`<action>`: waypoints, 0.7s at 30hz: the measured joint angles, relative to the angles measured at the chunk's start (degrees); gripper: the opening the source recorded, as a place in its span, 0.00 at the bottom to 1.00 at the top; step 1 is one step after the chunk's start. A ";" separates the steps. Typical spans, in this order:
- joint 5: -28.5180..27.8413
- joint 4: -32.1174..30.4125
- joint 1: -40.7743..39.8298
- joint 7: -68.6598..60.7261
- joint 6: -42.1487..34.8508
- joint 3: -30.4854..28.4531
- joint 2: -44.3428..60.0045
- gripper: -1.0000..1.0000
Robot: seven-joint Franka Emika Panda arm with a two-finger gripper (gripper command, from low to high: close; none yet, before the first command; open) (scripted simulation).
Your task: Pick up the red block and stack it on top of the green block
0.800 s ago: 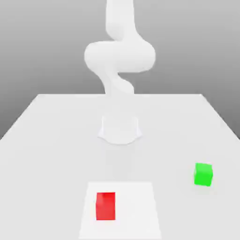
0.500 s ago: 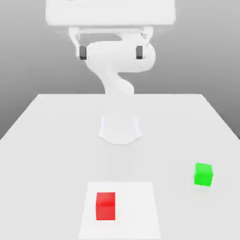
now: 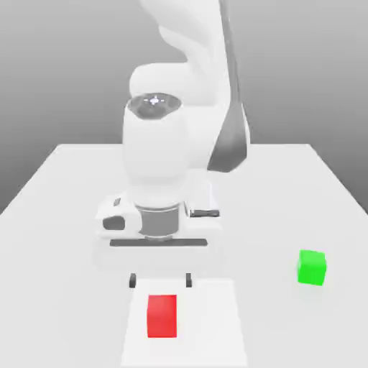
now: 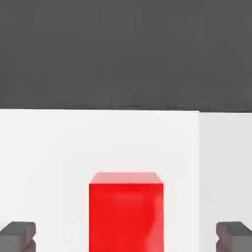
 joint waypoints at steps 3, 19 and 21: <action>1.08 0.81 -0.75 -0.83 5.20 0.99 6.22 0.50; -0.01 -1.55 3.59 4.76 -4.03 3.39 -5.43 0.00; 0.88 -2.42 8.36 8.86 -4.86 5.73 -7.20 0.00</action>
